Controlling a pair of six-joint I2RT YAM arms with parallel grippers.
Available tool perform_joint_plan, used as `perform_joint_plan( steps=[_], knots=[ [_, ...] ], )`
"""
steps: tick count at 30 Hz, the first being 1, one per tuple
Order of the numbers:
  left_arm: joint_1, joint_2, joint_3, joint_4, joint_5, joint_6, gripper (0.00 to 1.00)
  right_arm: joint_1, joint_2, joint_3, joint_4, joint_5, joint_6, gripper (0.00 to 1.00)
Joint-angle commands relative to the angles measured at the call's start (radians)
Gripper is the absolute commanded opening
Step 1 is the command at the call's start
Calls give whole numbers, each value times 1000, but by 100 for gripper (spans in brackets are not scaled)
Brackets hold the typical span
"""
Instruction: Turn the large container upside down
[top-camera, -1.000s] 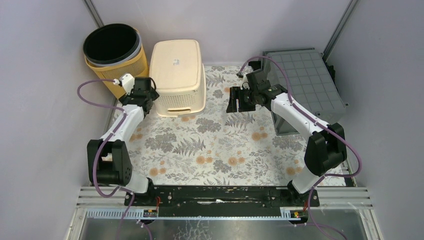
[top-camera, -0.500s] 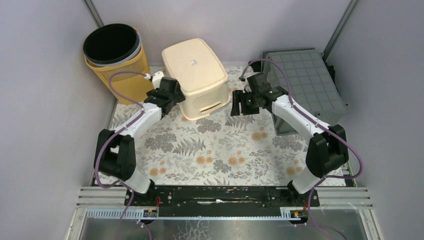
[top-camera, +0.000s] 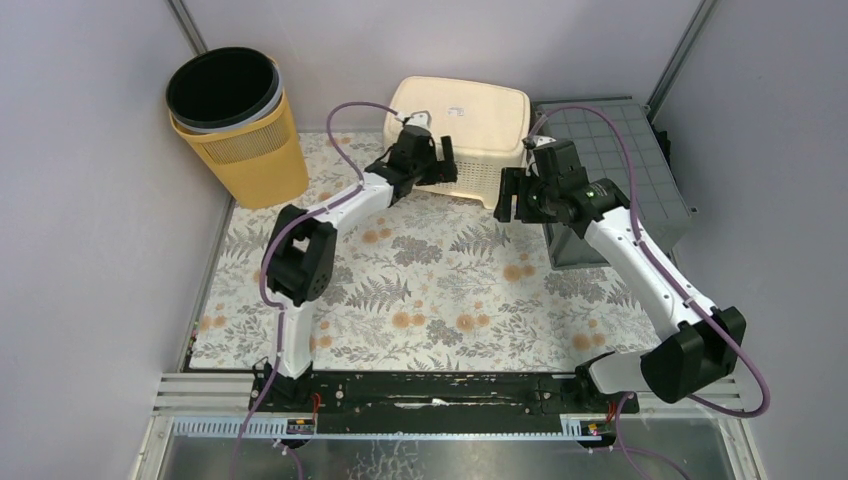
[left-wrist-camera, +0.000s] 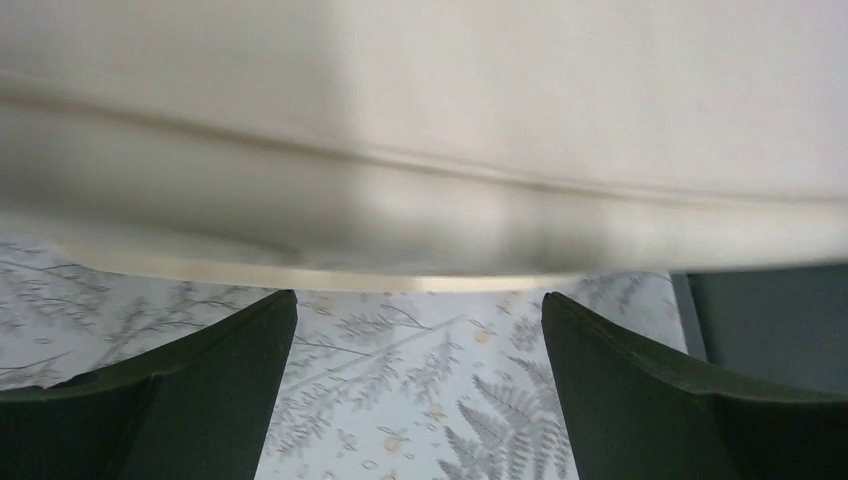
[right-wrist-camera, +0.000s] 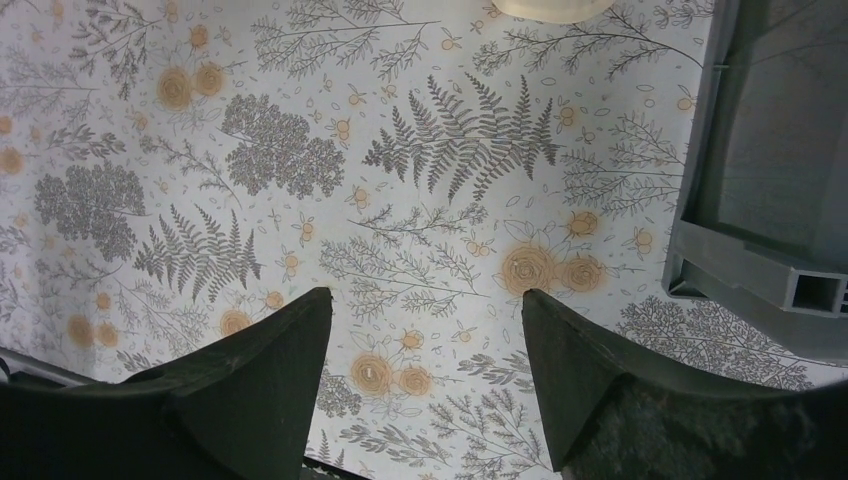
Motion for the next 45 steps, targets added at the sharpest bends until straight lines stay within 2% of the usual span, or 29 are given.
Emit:
perform_joint_plan(
  steps=[1, 6, 9, 15, 20, 28, 33, 41, 45],
  knots=[
    [-24, -48, 18, 118, 69, 44, 100, -6, -27, 3, -12, 50, 24, 77],
    [-21, -269, -129, 109, 38, 50, 100, -6, 7, -32, 34, 27, 45, 77],
    [-12, -419, -207, 77, 106, 45, 100, -6, 40, -46, 71, 26, 50, 77],
    [-9, -718, -280, -122, 189, -16, 100, -6, 137, -45, 171, 6, 67, 76],
    [0, -942, -266, -324, 131, -15, 100, -7, 230, -36, 301, -9, 91, 75],
    [5, -1210, -219, -535, 60, 9, 100, -6, 386, -24, 489, -47, 130, 75],
    [5, -1306, -252, -596, 14, -12, 100, -9, 496, 47, 504, -27, 131, 75],
    [4, -1381, -306, -649, 64, -41, 100, -102, 665, 213, 479, -68, 164, 75],
    [4, -1383, -318, -665, 84, -41, 100, -122, 664, 249, 458, -121, 155, 75]
  ],
)
